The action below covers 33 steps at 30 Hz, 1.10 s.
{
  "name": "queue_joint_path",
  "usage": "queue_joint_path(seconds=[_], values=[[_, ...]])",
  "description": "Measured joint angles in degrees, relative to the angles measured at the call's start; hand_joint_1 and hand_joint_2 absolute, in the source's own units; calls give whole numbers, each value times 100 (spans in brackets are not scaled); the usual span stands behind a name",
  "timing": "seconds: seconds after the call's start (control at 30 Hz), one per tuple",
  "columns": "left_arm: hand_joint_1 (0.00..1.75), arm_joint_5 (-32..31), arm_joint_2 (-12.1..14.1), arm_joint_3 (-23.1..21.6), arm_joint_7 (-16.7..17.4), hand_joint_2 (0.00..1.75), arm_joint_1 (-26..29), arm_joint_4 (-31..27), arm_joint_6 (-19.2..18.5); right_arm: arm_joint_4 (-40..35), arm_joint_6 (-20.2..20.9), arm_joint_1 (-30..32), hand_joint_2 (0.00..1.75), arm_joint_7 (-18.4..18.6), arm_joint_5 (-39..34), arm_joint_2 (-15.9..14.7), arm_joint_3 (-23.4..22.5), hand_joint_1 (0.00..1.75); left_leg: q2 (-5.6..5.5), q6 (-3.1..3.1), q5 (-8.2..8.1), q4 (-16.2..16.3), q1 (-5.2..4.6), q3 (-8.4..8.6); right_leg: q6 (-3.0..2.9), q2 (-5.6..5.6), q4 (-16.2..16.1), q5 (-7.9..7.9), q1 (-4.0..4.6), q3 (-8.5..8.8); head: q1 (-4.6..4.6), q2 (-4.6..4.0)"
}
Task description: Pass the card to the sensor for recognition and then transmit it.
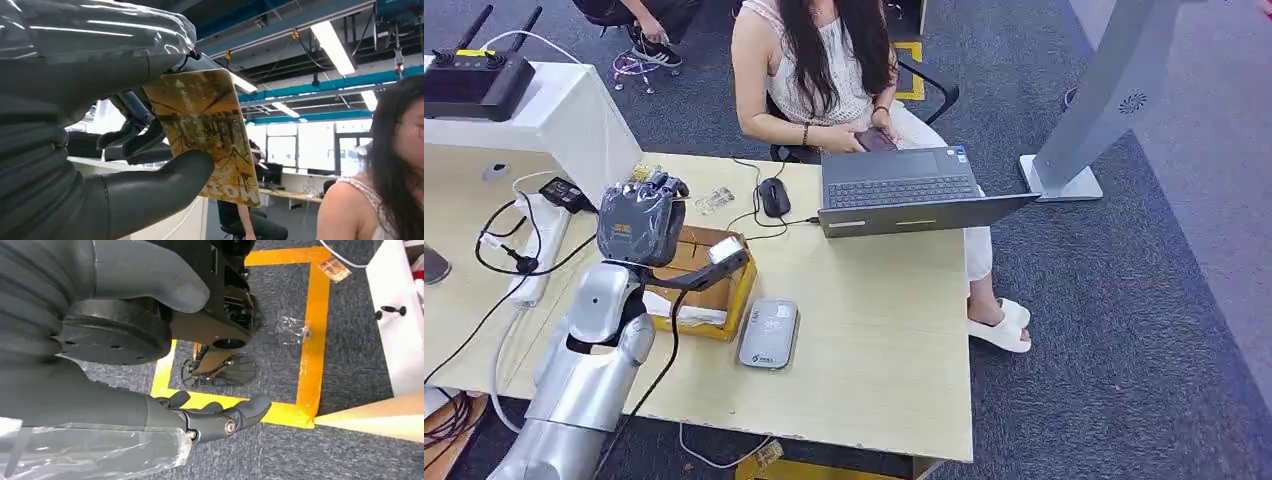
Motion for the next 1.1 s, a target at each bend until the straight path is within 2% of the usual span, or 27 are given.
queue_joint_path(seconds=[0.2, 0.4, 0.5, 0.67, 0.93, 1.1], values=[[175, 31, -57, -65, -67, 175, 71, -83, -30, 0, -2, -3, 175, 0, 0, 0, 0, 0, -1, -2, 2, -1, 3, 1, -1, 0, 2, 0, 3, 0, -2, 0], [175, -101, -446, -525, -177, 175, 485, -236, -179, 0, -76, -4, 175, 0, -4, 4, -2, 0, -9, 1, 0, 0, -1, -6, 1, -6, -2, 0, 0, 1, 0, 0], [175, -105, -606, -805, -24, 175, 649, -240, -396, 0, -79, 2, 175, 0, -9, 7, -2, 0, -6, 6, -3, 1, -4, -6, 3, -3, -5, 1, -2, 0, -2, 0], [175, -24, -706, -1073, 289, 175, 777, -142, -927, 0, -98, 10, 175, 42, -22, 7, -24, 0, -7, 6, -2, 1, -2, -4, 2, -5, -5, 1, -2, 0, -2, 0], [175, 57, -723, -1237, 428, 175, 824, 266, -1193, 0, -96, 11, 175, 83, 13, 7, -70, 0, -7, 6, -2, -1, 0, -5, 2, -4, -2, 1, 1, -2, -4, 0], [175, -26, -758, -1250, 818, 175, 823, 676, -1587, 0, -131, 6, 175, 179, 63, 11, -85, 0, -6, 6, -2, 0, 0, -5, 2, -3, -3, 1, 0, -2, -4, 0]])
